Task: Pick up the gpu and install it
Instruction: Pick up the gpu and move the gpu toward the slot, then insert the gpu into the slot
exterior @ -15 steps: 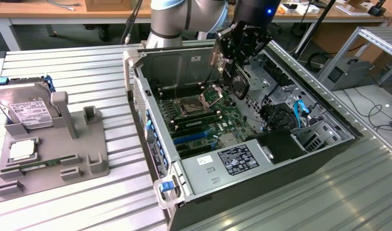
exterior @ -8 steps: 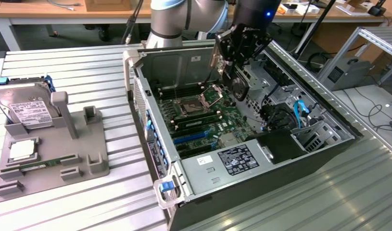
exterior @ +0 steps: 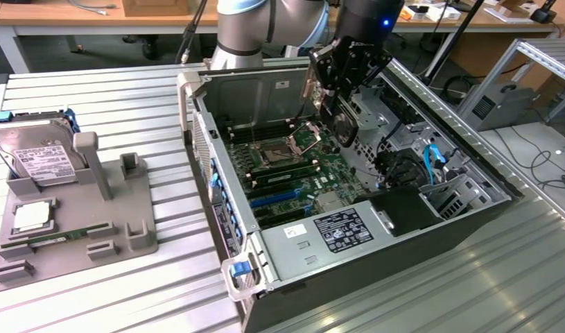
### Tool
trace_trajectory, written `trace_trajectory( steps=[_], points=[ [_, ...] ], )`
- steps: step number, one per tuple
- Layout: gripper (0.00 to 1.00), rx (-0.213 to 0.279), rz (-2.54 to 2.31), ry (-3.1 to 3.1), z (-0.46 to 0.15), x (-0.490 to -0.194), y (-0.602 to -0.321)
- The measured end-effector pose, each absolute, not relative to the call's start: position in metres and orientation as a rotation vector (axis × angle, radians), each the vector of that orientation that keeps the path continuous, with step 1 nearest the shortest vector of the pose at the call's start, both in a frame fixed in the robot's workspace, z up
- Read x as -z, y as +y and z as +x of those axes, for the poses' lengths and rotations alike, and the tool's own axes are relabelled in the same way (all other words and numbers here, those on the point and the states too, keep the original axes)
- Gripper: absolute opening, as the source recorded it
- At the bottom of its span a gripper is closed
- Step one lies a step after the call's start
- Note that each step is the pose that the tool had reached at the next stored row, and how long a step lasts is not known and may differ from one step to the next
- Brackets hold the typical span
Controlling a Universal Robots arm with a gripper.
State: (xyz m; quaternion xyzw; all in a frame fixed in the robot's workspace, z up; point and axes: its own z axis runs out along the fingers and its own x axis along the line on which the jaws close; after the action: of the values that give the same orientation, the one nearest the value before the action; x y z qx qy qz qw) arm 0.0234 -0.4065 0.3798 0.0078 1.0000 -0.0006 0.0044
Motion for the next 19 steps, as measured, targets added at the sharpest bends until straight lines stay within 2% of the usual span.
trace_trajectory(
  steps=[12,19],
  points=[
    [0.27,0.002,0.019,3.133,0.0234,-0.3798,-0.4065],
    [0.27,0.001,-0.141,3.130,0.0235,-0.3798,-0.4065]
  ],
)
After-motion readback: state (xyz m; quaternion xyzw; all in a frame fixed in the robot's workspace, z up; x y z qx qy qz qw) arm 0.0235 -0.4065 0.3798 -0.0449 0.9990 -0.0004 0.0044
